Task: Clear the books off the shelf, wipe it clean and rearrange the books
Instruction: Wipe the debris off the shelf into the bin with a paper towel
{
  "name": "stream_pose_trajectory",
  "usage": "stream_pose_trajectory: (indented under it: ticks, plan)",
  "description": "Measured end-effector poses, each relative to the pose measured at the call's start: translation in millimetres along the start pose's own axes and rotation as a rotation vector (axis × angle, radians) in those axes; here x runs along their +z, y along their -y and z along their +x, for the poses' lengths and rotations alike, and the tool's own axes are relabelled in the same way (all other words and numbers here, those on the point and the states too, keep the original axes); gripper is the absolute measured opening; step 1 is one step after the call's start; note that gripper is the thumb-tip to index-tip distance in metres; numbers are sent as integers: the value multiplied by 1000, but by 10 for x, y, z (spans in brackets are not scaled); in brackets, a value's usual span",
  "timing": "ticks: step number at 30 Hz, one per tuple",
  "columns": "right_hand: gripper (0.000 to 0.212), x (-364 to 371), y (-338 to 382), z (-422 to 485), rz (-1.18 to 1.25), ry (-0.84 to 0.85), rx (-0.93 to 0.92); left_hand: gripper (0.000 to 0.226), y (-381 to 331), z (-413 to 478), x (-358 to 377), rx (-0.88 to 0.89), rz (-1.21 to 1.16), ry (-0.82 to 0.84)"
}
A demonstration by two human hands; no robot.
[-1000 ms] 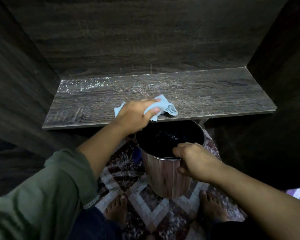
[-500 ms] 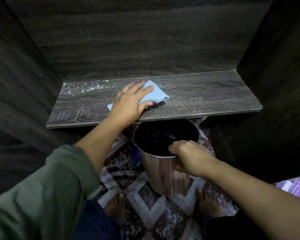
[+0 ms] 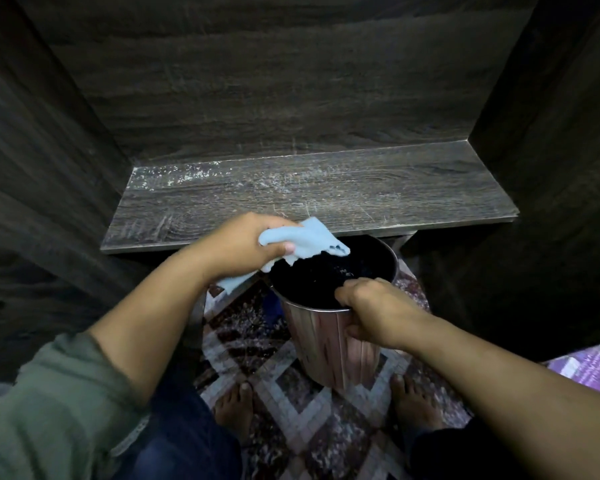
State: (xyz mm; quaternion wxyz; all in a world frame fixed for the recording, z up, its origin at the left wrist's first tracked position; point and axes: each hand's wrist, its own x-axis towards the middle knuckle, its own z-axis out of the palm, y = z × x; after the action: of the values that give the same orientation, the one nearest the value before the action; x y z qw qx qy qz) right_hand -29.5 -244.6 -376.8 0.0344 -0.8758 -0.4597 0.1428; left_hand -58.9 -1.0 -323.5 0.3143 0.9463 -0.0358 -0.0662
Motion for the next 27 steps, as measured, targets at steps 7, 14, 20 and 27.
stream_pose_trajectory:
  ticks: [7,14,20,27]
  plan:
    - [34,-30,61,-25,-34,-12,-4,45,-23,-97,206,-44,191,-361]
    - [31,-31,95,43,-48,-21,-6,41,-6,-136,240,-89,175,-486]
    - [32,-28,127,149,-28,-31,-7,30,236,-84,-57,-225,88,-431]
    - [30,-27,156,331,11,-37,2,36,877,-1,-622,-545,207,-938]
